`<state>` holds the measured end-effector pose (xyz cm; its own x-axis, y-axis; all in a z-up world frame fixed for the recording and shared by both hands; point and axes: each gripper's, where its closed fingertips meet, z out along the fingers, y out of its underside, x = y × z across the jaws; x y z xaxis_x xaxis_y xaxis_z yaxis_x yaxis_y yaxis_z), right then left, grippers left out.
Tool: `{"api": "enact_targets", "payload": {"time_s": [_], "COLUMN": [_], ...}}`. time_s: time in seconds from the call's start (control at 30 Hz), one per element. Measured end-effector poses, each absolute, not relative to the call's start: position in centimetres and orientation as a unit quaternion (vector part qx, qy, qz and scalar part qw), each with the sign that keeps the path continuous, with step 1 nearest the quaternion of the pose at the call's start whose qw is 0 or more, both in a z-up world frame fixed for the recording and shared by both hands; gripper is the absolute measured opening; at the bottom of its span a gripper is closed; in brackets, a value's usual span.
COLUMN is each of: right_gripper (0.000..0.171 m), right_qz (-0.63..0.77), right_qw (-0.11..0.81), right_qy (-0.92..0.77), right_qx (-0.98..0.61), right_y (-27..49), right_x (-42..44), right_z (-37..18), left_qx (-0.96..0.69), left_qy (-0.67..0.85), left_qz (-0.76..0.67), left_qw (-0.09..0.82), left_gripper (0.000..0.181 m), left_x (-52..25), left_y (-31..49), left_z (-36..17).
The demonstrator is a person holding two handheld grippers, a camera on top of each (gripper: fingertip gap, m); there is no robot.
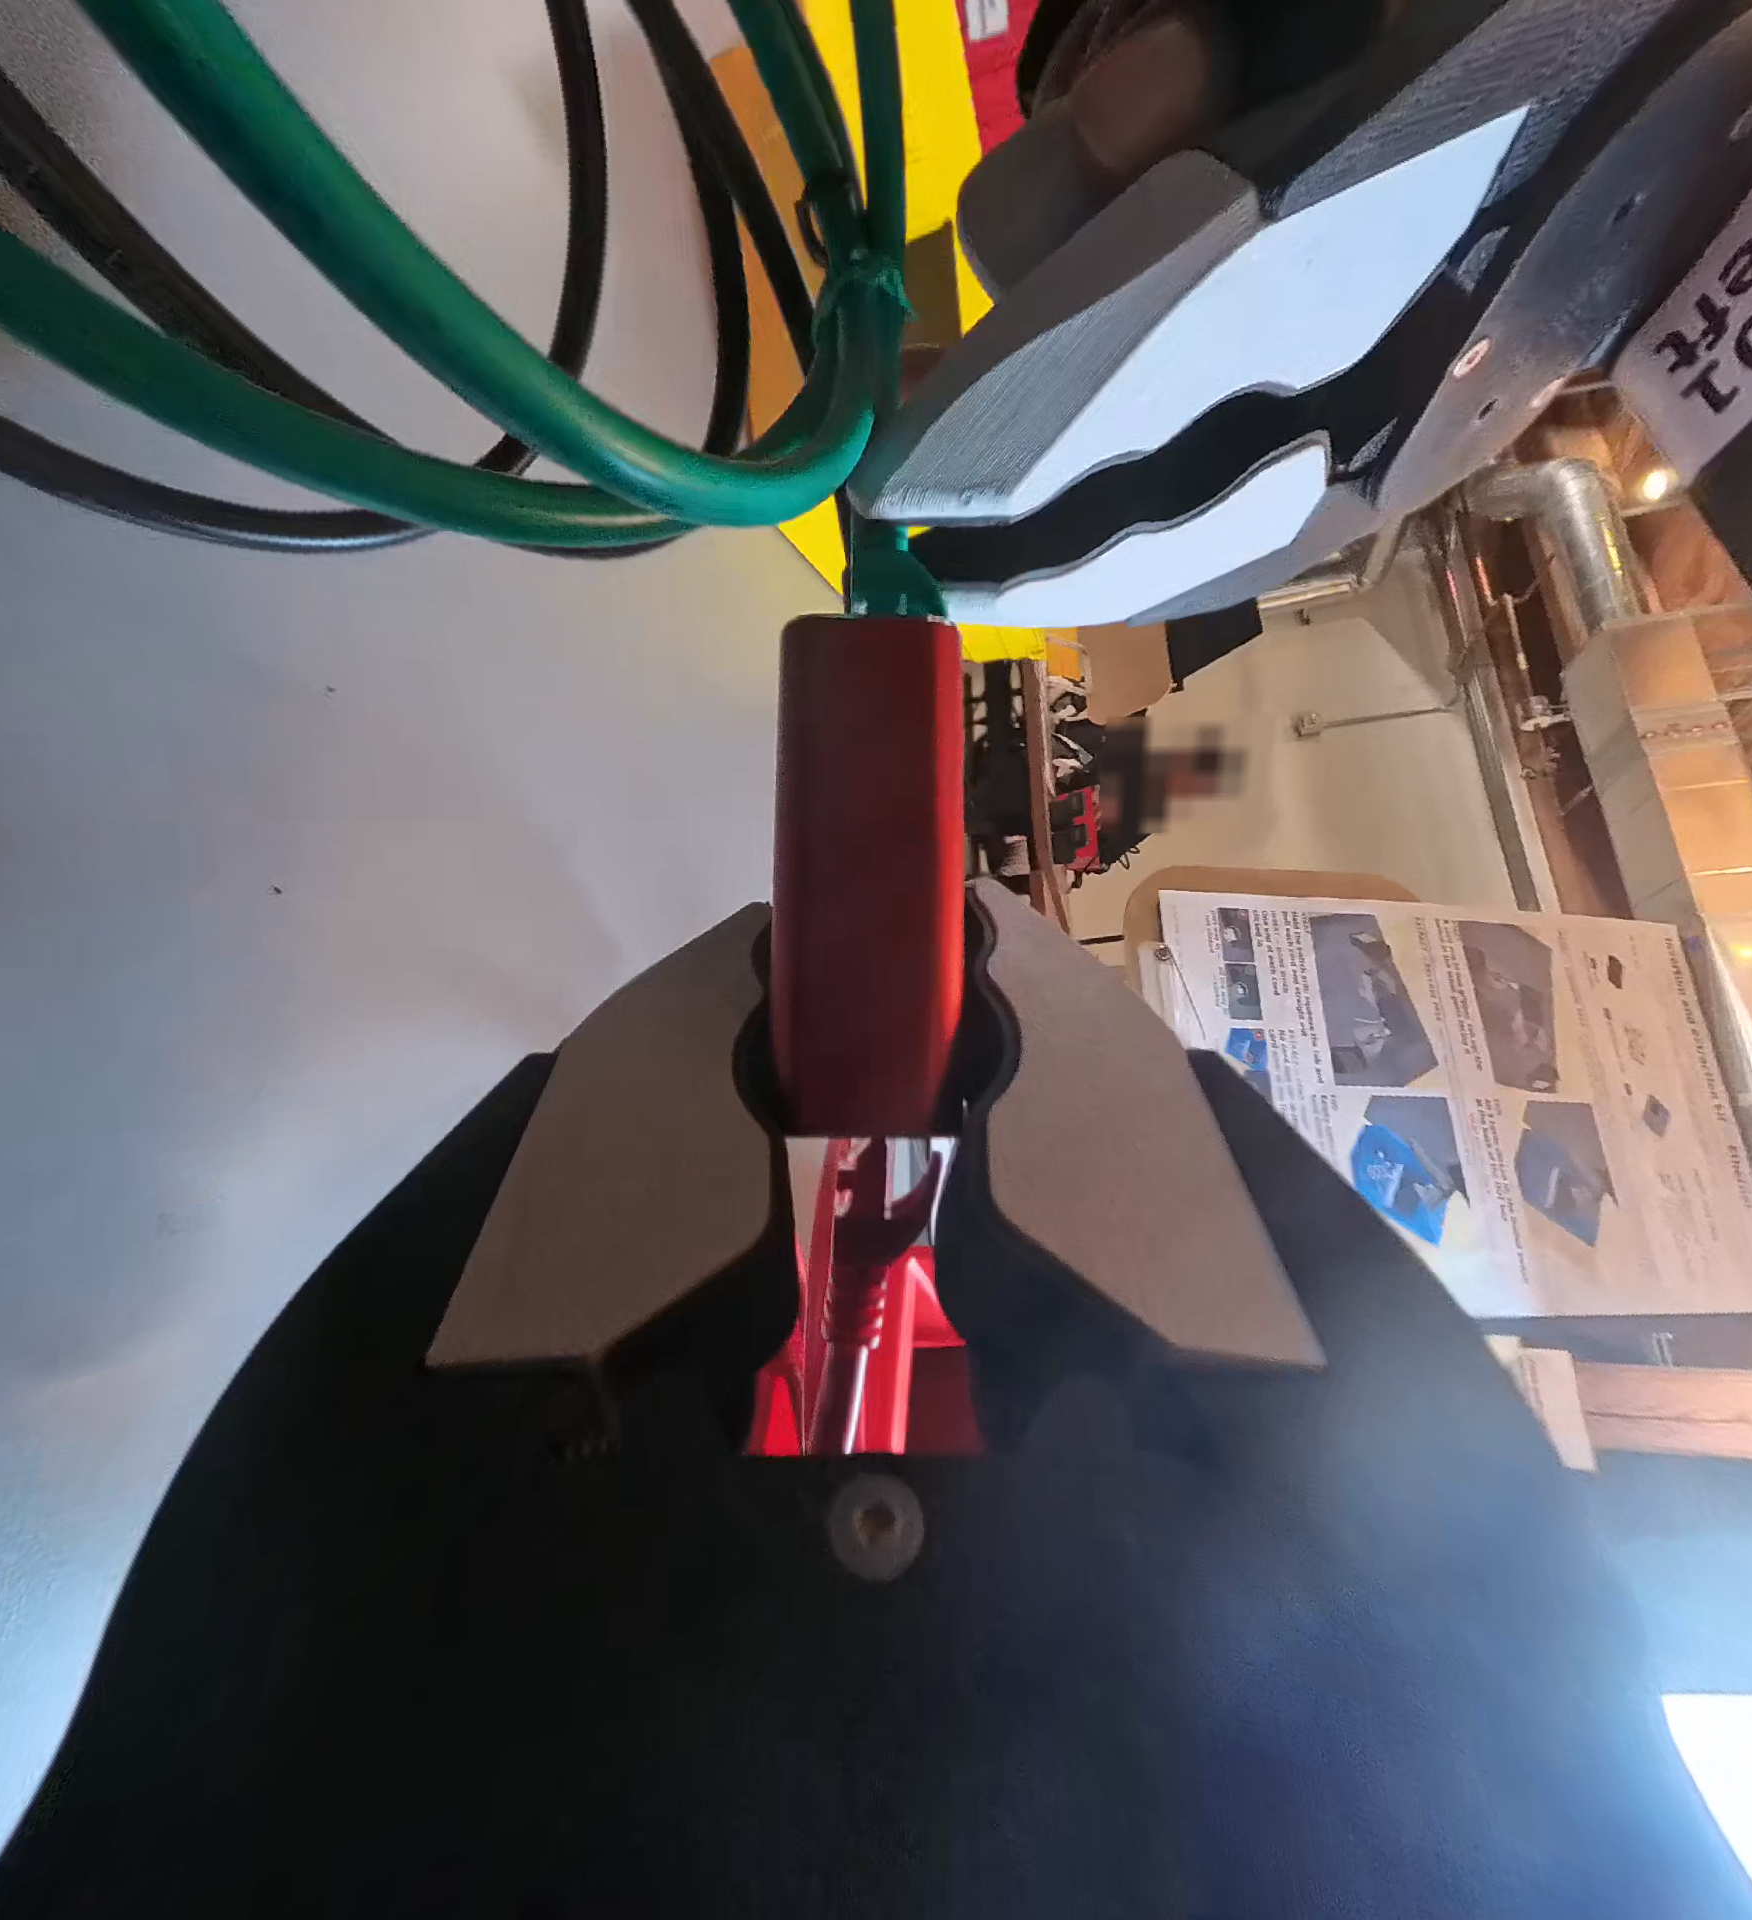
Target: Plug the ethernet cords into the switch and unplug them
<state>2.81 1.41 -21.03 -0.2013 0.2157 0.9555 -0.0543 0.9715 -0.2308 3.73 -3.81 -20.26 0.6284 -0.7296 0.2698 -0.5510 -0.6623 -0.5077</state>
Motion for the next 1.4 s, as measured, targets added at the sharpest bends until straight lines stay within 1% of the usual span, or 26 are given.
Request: {"api": "enact_targets", "payload": {"time_s": [0.1, 0.17, 0.23, 0.27, 0.3, 0.37, 0.47, 0.57, 0.67, 0.7, 0.77, 0.83, 0.87, 0.93, 1.0, 1.1, 1.2, 1.3, 1.4], "right_gripper": [0.029, 0.029, 0.029, 0.029, 0.029, 0.029, 0.029, 0.029, 0.029, 0.029, 0.029, 0.029, 0.029, 0.029, 0.029, 0.029, 0.029, 0.029, 0.029], "right_qz": [0.104, 0.102, 0.109, 0.105, 0.097, 0.094, 0.11, 0.181, 0.301, 0.355, 0.473, 0.552, 0.586, 0.643, 0.668, 0.673, 0.682, 0.665, 0.649], "right_qw": [0.62, 0.625, 0.642, 0.646, 0.651, 0.655, 0.658, 0.66, 0.637, 0.617, 0.542, 0.472, 0.444, 0.39, 0.336, 0.294, 0.27, 0.265, 0.251], "right_qy": [-0.777, -0.771, -0.754, -0.75, -0.746, -0.741, -0.735, -0.716, -0.687, -0.674, -0.656, -0.638, -0.623, -0.589, -0.582, -0.578, -0.572, -0.591, -0.608], "right_qx": [-0.046, -0.064, -0.089, -0.097, -0.101, -0.109, -0.119, -0.139, -0.178, -0.195, -0.23, -0.256, -0.267, -0.296, -0.321, -0.356, -0.366, -0.372, -0.382], "right_y": [1.0, 1.5, 2.2, 2.7, 3.1, 3.7, 3.8, 2.9, 1.7, 1.2, 0.0, -1.3, -1.8, -2.0, -2.2, -2.0, -1.7, -1.5, -1.5], "right_x": [2.5, 2.2, 2.1, 2.1, 2.2, 2.4, 2.3, 2.2, 1.8, 1.7, 1.2, 0.5, 0.1, -0.6, -1.0, -1.3, -0.9, -0.6, -0.4], "right_z": [-21.7, -21.6, -20.3, -19.9, -19.7, -19.7, -19.5, -17.7, -15.1, -14.1, -12.4, -11.2, -10.5, -9.6, -10.1, -11.5, -12.2, -12.9, -13.6], "left_qx": [-0.874, -0.87, -0.855, -0.845, -0.835, -0.818, -0.799, -0.784, -0.747, -0.727, -0.689, -0.656, -0.642, -0.622, -0.631, -0.647, -0.651, -0.658, -0.65], "left_qy": [0.383, 0.381, 0.358, 0.335, 0.313, 0.269, 0.25, 0.235, 0.237, 0.252, 0.283, 0.284, 0.289, 0.269, 0.245, 0.214, 0.204, 0.217, 0.209], "left_qz": [-0.231, -0.223, -0.245, -0.246, -0.256, -0.271, -0.229, -0.205, -0.26, -0.263, -0.249, -0.249, -0.254, -0.271, -0.281, -0.311, -0.32, -0.311, -0.346], "left_qw": [0.189, 0.218, 0.284, 0.335, 0.372, 0.43, 0.496, 0.537, 0.565, 0.582, 0.62, 0.653, 0.664, 0.684, 0.68, 0.663, 0.657, 0.651, 0.643], "left_gripper": [0.01, 0.012, 0.013, 0.019, 0.019, 0.024, 0.031, 0.035, 0.04, 0.043, 0.049, 0.049, 0.051, 0.035, 0.033, 0.032, 0.033, 0.034, 0.036], "left_x": [3.9, 3.6, 3.1, 2.4, 1.6, -0.1, -2.4, -4.3, -3.2, -2.3, -0.4, 1.0, 1.6, 1.7, 1.2, 1.0, 1.3, 1.5, 1.3], "left_y": [-4.7, -4.4, -3.6, -2.8, -2.4, -1.9, -1.2, -0.3, 0.0, -0.1, -0.2, -0.2, -0.5, -1.2, -1.4, -1.3, -1.0, -0.9, -1.3], "left_z": [-20.9, -20.4, -18.8, -17.7, -16.7, -15.5, -16.4, -18.5, -18.2, -17.4, -15.2, -12.9, -12.1, -10.9, -11.2, -12.4, -13.0, -13.6, -13.7]}}
